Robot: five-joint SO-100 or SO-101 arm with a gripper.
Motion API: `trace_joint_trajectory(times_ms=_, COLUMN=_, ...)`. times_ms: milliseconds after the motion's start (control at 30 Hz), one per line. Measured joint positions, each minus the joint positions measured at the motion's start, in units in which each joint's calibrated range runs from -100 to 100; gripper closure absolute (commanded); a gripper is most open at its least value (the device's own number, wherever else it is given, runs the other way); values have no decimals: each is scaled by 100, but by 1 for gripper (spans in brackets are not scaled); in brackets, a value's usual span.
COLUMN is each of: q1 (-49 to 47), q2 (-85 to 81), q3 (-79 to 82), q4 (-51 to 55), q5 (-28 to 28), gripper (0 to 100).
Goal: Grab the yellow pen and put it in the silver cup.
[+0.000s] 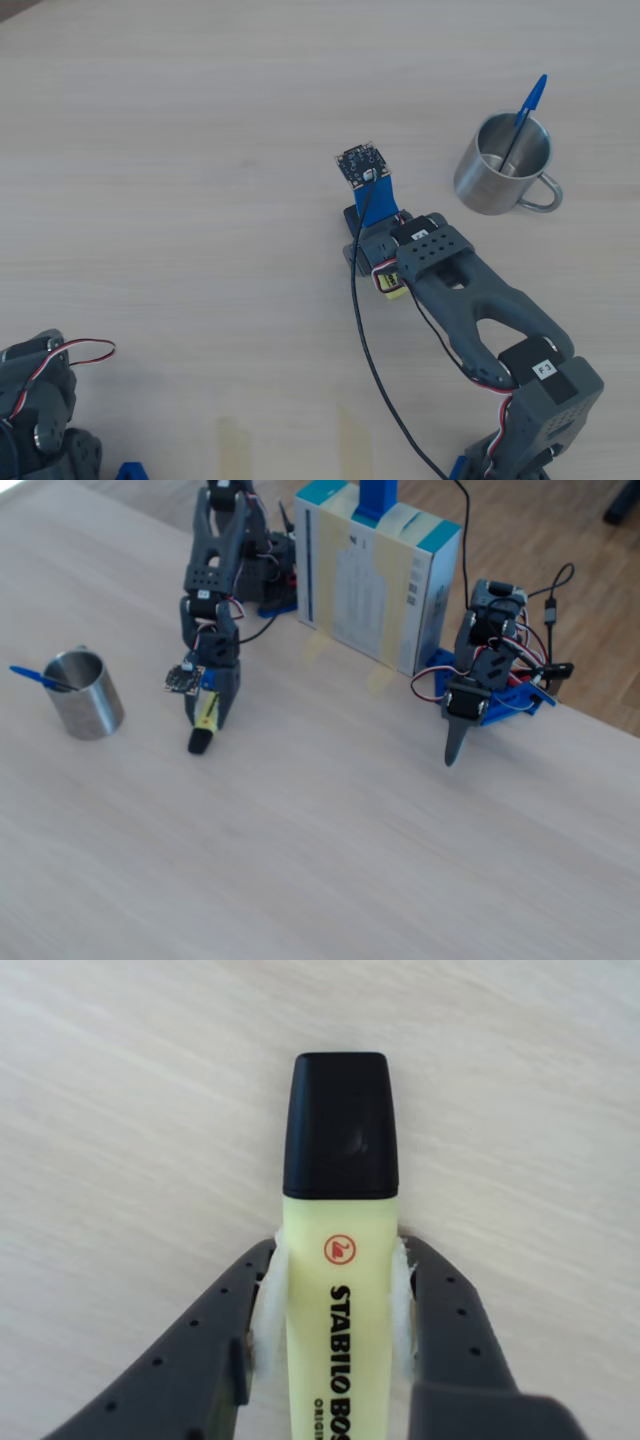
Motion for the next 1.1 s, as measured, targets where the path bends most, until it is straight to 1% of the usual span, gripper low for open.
trace_joint_trajectory(times_ms=467, q1=0, q2=-42, q3=0, q4=8, q5=0, gripper=86)
trace_joint_trajectory(times_ms=600, q1=-33, q2=-158, q3=63, q4=235, q5=0, gripper=86)
trace_joint_trajectory(times_ms=833, q1=-67, q2=-292, q3=261, q4=235, q5=0, gripper=86)
trace_joint_trajectory(times_ms=1000, q1=-67, q2=-292, q3=261, q4=244, q5=0, gripper=91)
trace_joint_trajectory(times_ms=1100, q1=-59, q2=-292, q3=261, q4=244, q5=0, gripper=89)
